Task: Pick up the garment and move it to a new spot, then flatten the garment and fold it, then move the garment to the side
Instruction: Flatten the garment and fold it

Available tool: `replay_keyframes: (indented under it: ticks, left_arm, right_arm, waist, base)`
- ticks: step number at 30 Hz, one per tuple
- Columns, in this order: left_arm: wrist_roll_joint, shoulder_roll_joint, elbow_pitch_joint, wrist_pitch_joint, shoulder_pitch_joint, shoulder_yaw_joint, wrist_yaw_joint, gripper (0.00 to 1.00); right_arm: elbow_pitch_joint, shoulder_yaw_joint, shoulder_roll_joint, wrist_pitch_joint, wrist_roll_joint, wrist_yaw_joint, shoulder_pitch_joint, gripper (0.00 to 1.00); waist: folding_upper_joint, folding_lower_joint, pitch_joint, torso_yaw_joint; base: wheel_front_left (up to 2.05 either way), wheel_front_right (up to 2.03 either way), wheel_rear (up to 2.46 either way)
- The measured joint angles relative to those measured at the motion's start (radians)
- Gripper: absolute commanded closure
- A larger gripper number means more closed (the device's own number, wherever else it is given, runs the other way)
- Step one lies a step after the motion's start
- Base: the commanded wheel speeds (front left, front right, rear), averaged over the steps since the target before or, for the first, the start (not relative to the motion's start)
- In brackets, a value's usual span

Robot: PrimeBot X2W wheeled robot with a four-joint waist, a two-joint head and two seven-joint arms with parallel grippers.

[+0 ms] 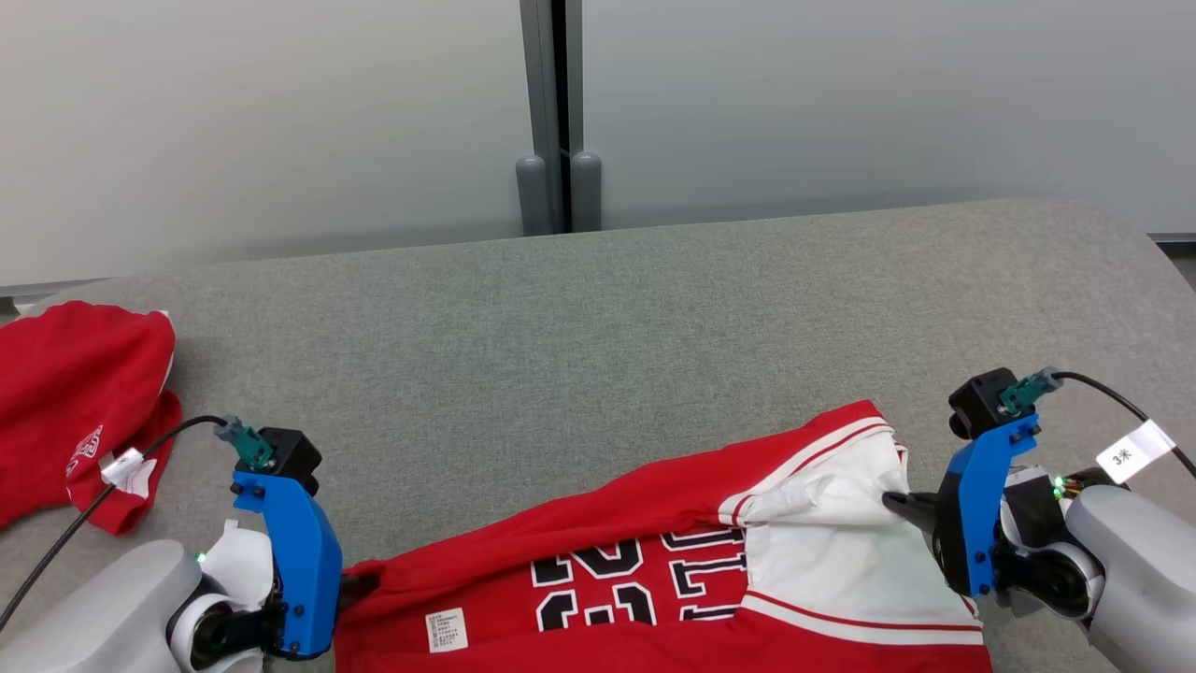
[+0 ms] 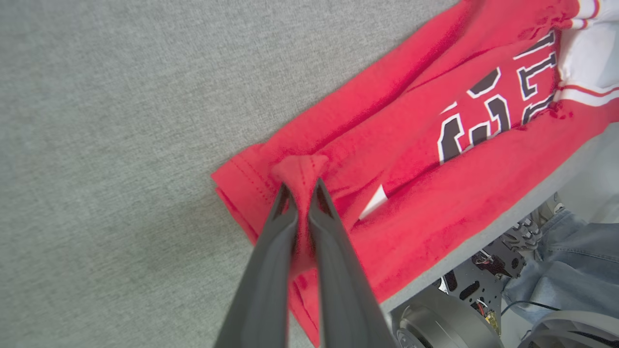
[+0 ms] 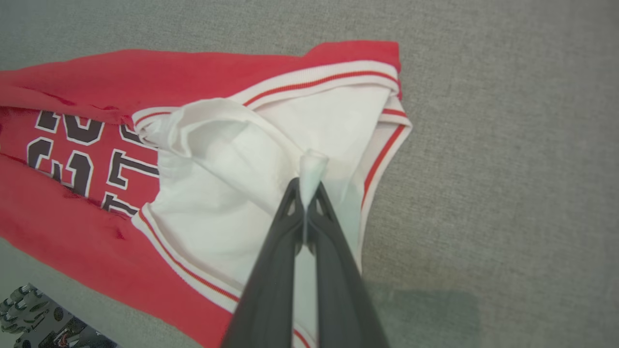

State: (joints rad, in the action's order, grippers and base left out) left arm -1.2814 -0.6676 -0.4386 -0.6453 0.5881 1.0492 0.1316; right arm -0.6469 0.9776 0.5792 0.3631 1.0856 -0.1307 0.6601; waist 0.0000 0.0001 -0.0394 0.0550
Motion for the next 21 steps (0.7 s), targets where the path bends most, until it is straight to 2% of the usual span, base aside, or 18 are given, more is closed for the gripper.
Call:
replay_keyframes:
  ticks: [7,8,9,10,11,16,21]
  left_arm:
    - [-0.013,0.004,-0.025,0.01,-0.011,0.012,0.0,1.0]
    - [-0.013,0.004,-0.025,0.01,-0.011,0.012,0.0,0.73]
    - [-0.013,0.004,-0.027,0.014,-0.012,0.015,0.0,0.11]
    - [-0.014,0.004,-0.028,0.015,-0.012,0.017,0.0,0.0]
    - [-0.018,0.004,-0.029,0.015,-0.014,0.021,0.0,0.0]
    - [-0.022,-0.002,-0.035,0.025,-0.023,0.033,0.0,0.0]
    - [-0.001,-0.033,-0.035,0.064,-0.023,0.038,0.0,0.0]
  right_arm:
    - [0.044,0.003,0.017,0.021,0.019,0.0,-0.031,1.0]
    - [0.044,0.003,0.017,0.021,0.019,0.0,-0.031,0.74]
    - [0.048,0.003,0.018,0.023,0.021,0.0,-0.036,0.44]
    - [0.052,0.002,0.018,0.024,0.027,0.0,-0.041,0.27]
    - [0.057,0.002,0.019,0.033,0.03,0.0,-0.046,0.0]
    - [0.068,0.0,0.029,0.047,0.038,0.0,-0.076,0.0]
    - [0.077,-0.012,0.054,0.064,0.042,0.0,-0.11,0.0]
  waist:
    - [0.0,0.0,0.001,0.005]
    - [0.0,0.0,0.001,0.005]
    - [0.0001,0.0,0.001,0.006]
    - [0.0002,0.0,0.002,0.006]
    - [0.0002,-0.0001,0.003,0.006]
    - [0.0002,0.0,0.014,0.004]
    - [0.0002,-0.0001,0.03,-0.003]
  base:
    - [0.0,0.0,0.0]
    - [0.0,0.0,0.0]
    - [0.0,0.0,0.0]
    - [0.0,0.0,0.0]
    - [0.0,0.0,0.0]
    - [0.0,0.0,0.0]
    - [0.0,0.0,0.0]
